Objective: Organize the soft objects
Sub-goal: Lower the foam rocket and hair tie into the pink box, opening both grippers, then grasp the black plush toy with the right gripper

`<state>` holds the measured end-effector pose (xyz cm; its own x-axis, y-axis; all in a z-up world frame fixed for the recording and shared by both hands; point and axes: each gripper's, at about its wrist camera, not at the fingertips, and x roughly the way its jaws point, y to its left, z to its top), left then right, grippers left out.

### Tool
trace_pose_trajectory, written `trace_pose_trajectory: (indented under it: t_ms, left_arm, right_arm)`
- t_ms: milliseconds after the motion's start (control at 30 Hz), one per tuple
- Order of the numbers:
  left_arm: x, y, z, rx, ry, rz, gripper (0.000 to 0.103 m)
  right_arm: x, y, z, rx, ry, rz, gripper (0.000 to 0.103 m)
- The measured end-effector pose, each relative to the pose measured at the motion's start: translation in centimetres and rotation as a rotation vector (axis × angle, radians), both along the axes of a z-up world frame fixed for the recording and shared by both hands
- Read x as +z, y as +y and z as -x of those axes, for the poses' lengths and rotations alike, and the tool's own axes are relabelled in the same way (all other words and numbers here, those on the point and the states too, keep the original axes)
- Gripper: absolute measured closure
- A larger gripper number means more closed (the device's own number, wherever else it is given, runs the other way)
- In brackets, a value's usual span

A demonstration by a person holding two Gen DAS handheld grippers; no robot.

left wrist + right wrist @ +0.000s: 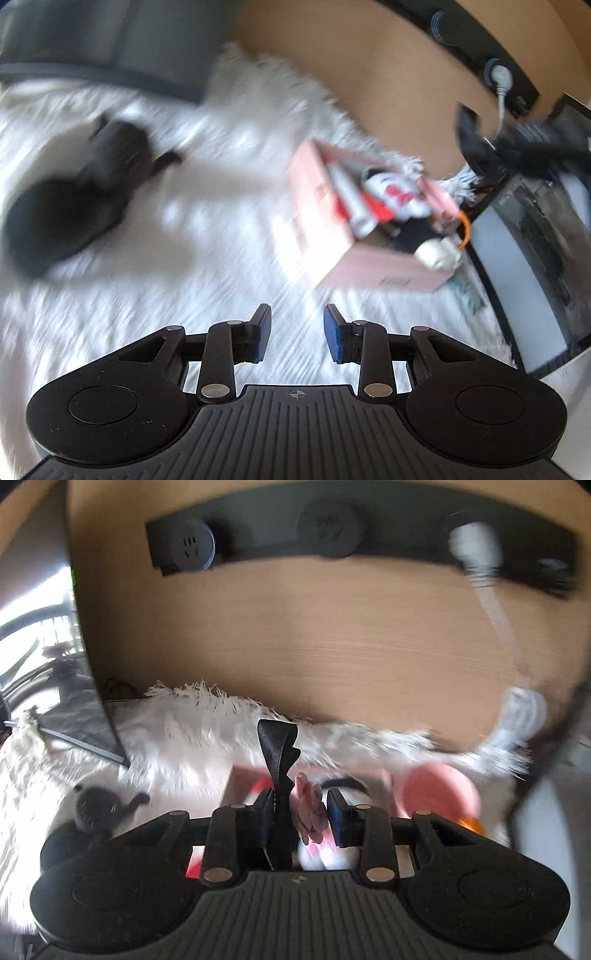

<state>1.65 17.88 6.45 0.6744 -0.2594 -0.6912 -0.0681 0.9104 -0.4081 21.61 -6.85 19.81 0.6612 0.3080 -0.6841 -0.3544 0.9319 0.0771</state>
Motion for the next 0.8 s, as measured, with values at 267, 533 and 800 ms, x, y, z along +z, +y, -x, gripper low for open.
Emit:
trace_pose_trajectory:
  t_ms: [267,533,800]
  left_arm:
    - [-1.5,7.4,6.2,0.21,0.053,0.004,0.069]
    - [-2.5,13.0,9.1,0.368,0.069,0.033,0.069]
    - [-2.0,15.7,11.6,0.375,0.053,0.021,0.069]
  right_arm:
    - [-5.4,3.9,-6.4,-0.059,0.128,0.037,0.046]
    - [-5.7,10.6,-0.5,0.111,0.024,0.058,0.021]
    - [-10.3,24.8,4.8,0.41,-0.018,0.094,0.021]
